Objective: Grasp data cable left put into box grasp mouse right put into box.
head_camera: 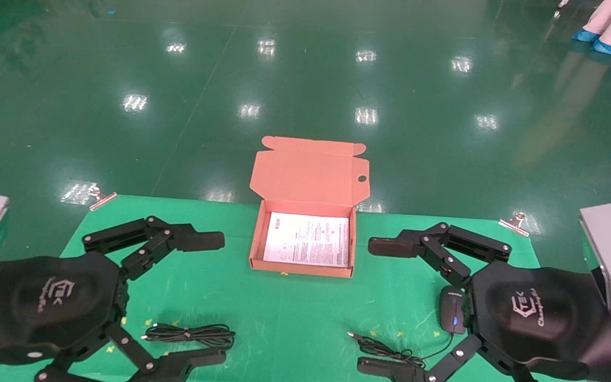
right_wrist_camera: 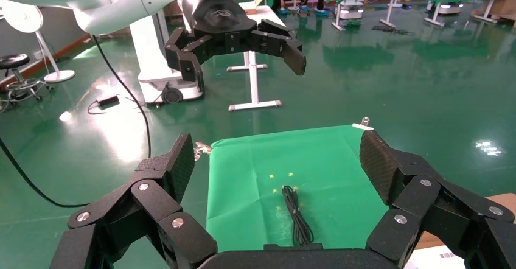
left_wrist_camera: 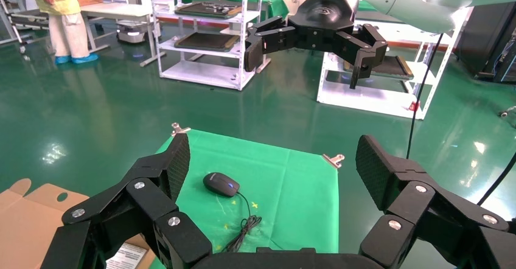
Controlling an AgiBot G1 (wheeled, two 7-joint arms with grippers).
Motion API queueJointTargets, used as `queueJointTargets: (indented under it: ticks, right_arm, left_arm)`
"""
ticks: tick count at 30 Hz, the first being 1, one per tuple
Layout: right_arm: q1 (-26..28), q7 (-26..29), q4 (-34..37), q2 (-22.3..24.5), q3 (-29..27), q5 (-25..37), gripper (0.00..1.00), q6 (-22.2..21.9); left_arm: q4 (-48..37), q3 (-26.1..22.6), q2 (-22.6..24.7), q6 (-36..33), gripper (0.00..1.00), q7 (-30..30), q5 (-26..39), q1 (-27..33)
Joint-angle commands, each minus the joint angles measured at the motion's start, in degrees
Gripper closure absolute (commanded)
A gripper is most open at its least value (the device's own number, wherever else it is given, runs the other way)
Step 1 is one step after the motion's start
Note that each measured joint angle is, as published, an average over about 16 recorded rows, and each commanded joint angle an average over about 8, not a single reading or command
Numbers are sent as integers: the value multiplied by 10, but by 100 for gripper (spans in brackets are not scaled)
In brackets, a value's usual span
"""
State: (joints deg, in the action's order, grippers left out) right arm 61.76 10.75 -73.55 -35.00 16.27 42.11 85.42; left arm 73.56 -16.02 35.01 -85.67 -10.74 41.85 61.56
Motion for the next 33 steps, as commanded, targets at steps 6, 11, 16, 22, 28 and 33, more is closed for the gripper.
queueJointTargets:
  ticks: [6,11,16,22,28,33]
  right_arm:
    - [0,0,0,0,0,0,0,0]
    - [0,0,0,0,0,0,0,0]
    - [0,0,0,0,0,0,0,0]
    - [0,0,0,0,0,0,0,0]
    - [5,0,1,-2,-1,-1,0,-1]
    - [24,-13,-1,-8,5,20,0,4]
  left_arm:
    - [0,0,0,0,0,0,0,0]
    - [0,0,0,0,0,0,0,0]
    - [0,0,0,0,0,0,0,0]
    - [0,-1,1,1,0,0,1,0]
    - [2,-2,2,-2,0,-1,6,11]
    - [4,-11,2,-12,0,2,32,41]
